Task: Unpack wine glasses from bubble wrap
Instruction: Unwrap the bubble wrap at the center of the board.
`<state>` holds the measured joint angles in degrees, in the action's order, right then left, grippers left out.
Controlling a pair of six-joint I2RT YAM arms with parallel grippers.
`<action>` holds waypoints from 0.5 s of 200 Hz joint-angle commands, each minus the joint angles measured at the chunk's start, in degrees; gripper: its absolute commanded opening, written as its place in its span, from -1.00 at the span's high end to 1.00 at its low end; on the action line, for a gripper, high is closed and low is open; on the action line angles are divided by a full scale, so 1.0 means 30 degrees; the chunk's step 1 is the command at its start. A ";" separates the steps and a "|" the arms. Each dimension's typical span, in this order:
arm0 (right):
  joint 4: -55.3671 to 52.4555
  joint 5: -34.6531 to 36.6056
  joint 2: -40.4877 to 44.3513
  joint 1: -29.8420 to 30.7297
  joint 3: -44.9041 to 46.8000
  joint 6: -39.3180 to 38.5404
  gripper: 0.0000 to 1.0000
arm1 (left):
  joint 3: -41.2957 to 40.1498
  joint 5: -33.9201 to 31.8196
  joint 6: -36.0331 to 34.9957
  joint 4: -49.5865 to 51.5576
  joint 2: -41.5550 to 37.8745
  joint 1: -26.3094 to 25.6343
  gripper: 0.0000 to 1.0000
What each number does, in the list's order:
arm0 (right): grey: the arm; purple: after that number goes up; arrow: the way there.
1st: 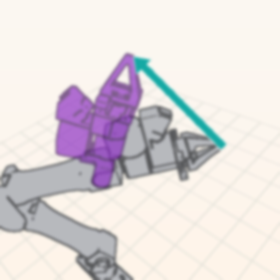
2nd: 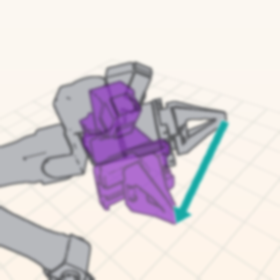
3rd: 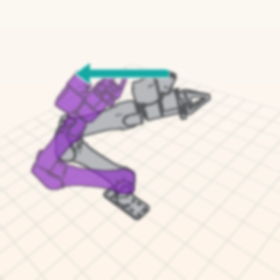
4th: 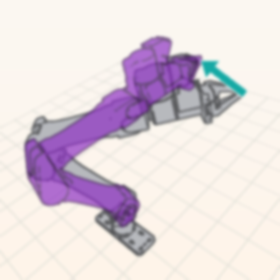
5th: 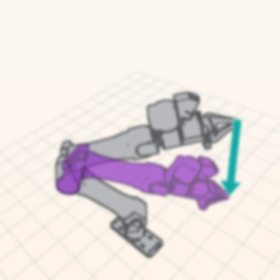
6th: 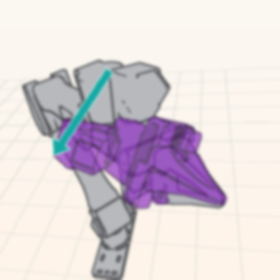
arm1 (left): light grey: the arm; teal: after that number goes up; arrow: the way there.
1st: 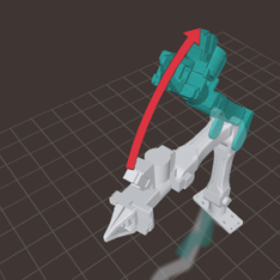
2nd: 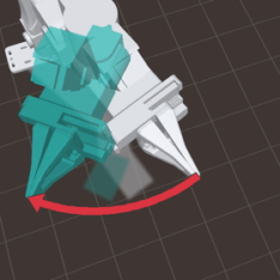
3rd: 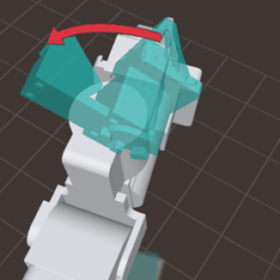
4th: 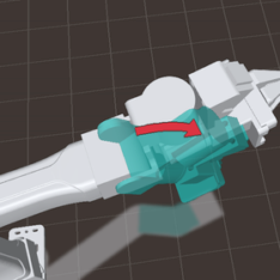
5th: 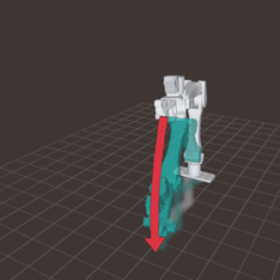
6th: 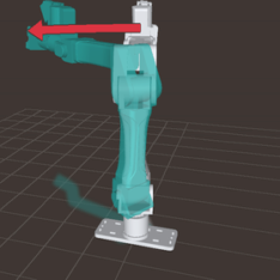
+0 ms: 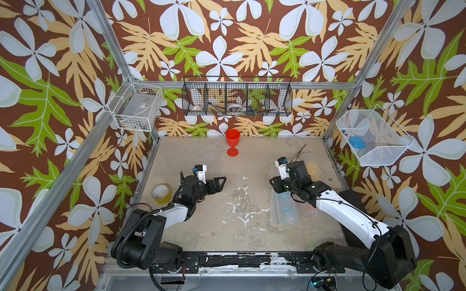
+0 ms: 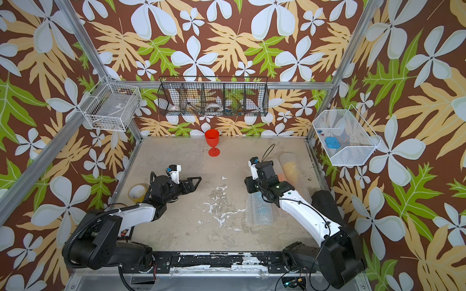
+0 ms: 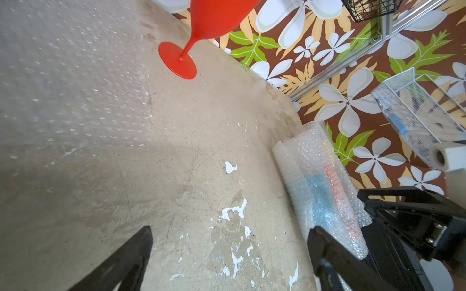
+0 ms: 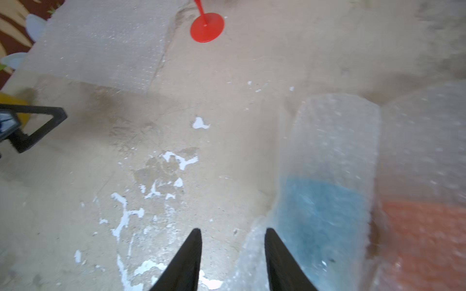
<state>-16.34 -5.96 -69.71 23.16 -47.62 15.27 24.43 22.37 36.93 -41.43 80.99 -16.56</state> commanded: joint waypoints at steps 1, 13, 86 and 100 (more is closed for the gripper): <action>0.0253 -0.0152 0.1018 -0.1150 0.0935 0.0522 0.06 | -0.0099 0.1724 0.0601 -0.1833 0.0392 -0.0034 -0.94; 0.0057 -0.0383 0.1438 -0.2102 0.1348 0.0449 0.03 | -0.0307 0.1956 0.0834 -0.2314 0.0523 -0.0040 -0.94; 0.0318 -0.2042 0.1645 -0.4291 0.2813 0.0711 -0.33 | -0.1432 0.3719 0.2243 -0.6814 0.1877 -0.0828 -0.94; 0.0718 -0.1878 0.1732 -0.4291 0.3122 0.0792 -0.40 | -0.1347 0.4489 0.2755 -0.7867 0.2595 -0.1025 -0.94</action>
<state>-16.25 -10.81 -64.55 10.26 -39.05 16.51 20.23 31.48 41.93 -56.49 86.52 -18.92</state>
